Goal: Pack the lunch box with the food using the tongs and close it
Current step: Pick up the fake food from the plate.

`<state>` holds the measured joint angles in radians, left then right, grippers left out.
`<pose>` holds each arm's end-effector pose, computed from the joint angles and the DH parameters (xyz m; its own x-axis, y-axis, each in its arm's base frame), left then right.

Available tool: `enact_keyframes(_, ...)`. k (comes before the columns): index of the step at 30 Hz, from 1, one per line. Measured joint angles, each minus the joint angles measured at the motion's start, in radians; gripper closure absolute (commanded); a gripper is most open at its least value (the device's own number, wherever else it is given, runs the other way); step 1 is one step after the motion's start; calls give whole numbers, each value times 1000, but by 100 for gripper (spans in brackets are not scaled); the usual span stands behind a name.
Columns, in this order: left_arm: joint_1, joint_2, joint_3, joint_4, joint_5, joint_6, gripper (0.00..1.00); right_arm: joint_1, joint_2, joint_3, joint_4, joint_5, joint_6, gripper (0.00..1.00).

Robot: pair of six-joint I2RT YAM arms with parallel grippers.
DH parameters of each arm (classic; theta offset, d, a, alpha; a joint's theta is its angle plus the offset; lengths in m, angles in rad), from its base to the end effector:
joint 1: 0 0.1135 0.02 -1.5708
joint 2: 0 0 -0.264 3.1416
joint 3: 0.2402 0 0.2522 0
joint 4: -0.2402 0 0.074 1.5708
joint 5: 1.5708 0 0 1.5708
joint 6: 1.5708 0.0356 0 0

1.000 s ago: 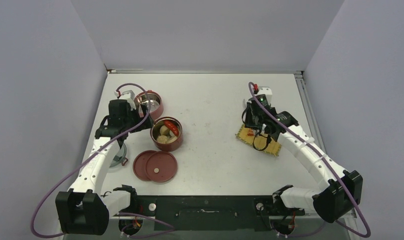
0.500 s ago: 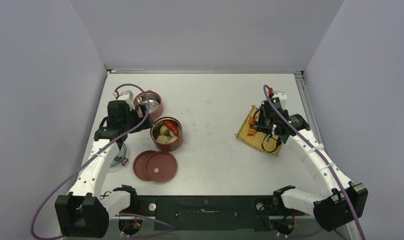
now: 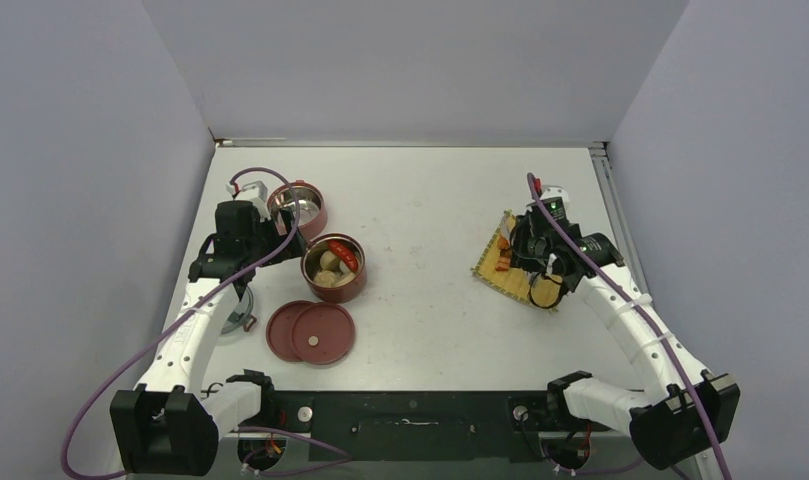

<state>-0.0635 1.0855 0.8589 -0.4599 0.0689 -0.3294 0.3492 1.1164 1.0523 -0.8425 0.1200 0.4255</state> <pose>0.2331 -0.0173 0.2810 -0.6362 -0.2829 -0.7178 -0.0944 0.9519 -0.2915 0.2080 0.0712 0.3088 -0.7855 0.1501 -0.6004 0.0592 0.9839 0.1686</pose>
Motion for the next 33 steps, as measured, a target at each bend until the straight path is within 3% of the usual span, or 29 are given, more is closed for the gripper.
enact_keyframes(12, 0, 0, 0, 0, 16, 0, 15, 166, 127, 8, 19, 100, -6, 64)
enact_keyframes(33, 0, 5, 0, 0, 27, -1, 15, 197, 135, 71, -5, 237, -32, 64)
